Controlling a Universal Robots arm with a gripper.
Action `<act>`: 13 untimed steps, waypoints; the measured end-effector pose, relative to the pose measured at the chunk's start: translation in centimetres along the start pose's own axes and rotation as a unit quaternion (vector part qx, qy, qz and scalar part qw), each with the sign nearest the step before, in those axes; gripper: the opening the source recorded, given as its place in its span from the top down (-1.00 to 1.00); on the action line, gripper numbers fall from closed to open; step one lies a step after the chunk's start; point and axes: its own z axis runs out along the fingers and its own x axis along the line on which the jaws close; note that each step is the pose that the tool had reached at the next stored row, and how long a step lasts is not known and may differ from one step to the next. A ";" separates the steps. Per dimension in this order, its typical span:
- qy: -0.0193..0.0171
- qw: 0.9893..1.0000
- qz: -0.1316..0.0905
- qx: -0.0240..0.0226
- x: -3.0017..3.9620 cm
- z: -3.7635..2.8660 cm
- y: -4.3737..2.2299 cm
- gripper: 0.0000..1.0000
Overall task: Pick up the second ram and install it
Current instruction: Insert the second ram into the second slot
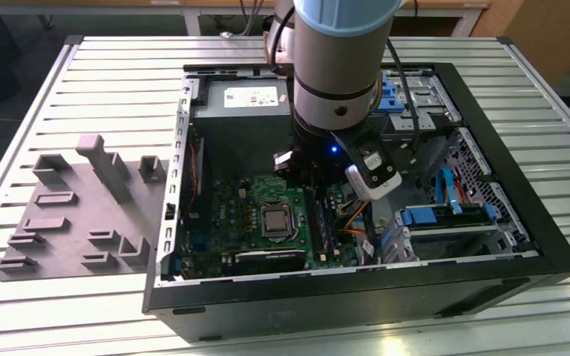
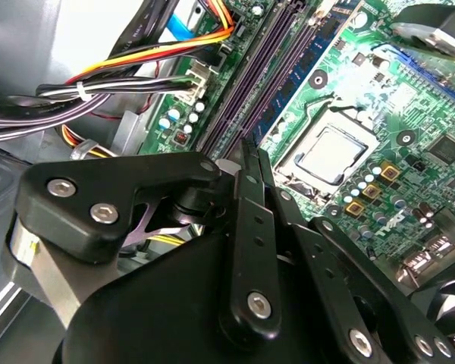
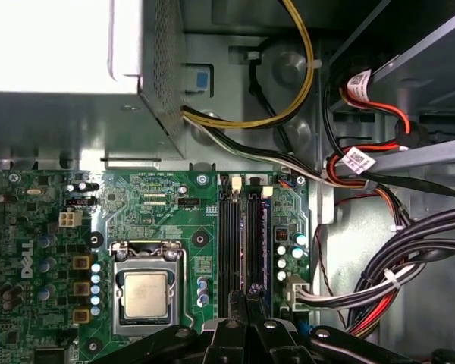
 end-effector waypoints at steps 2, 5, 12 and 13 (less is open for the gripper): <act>0.000 1.000 0.000 0.000 0.00 0.08 0.00 0.77; 0.000 1.000 0.000 0.000 0.01 0.18 -0.01 0.77; 0.000 1.000 0.000 0.000 0.02 0.39 -0.02 0.77; 0.000 1.000 0.000 0.000 0.03 0.42 -0.02 0.77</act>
